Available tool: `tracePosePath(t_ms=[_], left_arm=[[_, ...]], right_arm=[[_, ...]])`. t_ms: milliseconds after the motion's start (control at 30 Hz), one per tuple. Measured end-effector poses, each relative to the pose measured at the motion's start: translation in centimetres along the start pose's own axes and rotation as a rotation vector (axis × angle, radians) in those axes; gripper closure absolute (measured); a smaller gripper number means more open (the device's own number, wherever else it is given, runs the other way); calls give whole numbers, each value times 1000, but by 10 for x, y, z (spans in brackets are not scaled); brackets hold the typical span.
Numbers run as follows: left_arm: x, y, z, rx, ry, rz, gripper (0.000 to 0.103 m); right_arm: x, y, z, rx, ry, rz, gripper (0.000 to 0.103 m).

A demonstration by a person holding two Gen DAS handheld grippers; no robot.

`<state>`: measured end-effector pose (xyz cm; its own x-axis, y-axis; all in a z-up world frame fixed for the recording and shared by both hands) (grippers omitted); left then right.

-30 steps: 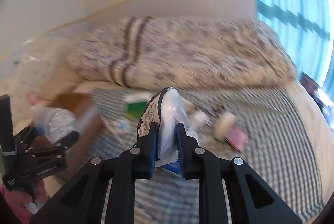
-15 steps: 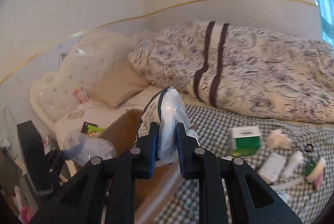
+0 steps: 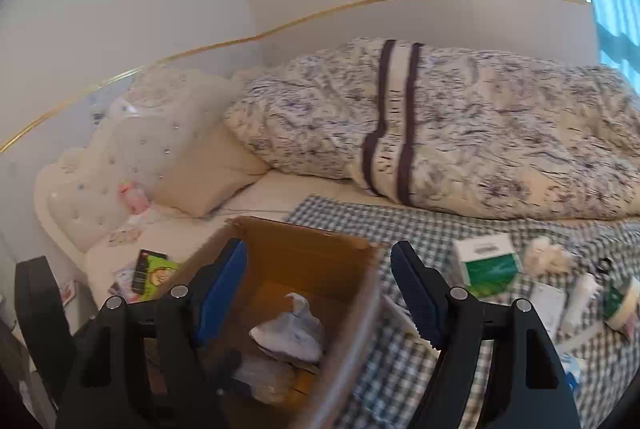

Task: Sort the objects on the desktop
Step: 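Carry both items to the cardboard box and open both tools to drop them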

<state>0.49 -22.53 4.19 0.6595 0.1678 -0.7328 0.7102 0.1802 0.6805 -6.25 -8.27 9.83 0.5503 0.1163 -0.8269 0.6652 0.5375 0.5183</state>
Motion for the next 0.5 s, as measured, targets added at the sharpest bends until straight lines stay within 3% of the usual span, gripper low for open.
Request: tracePosePath(t_ms=[233, 500], left_arm=[[7, 11, -46, 46, -94, -10, 0], [26, 19, -131, 114, -240, -5, 0]], right_arm=[[23, 40, -70, 123, -88, 31, 29], [74, 83, -157, 304, -139, 96, 29]])
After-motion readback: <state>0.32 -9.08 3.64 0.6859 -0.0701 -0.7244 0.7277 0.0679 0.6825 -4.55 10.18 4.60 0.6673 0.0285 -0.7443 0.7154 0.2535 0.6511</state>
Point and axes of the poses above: each gripper's, at about its wrist camera, not at the fingertips, and y roughly against the way its jaws point, z to its left, x to its underside, the point moved 2 cm from there along -y, roughly the way its jaws point, and after that the axes turned 4 degrees about z, right-handed, at the moved point
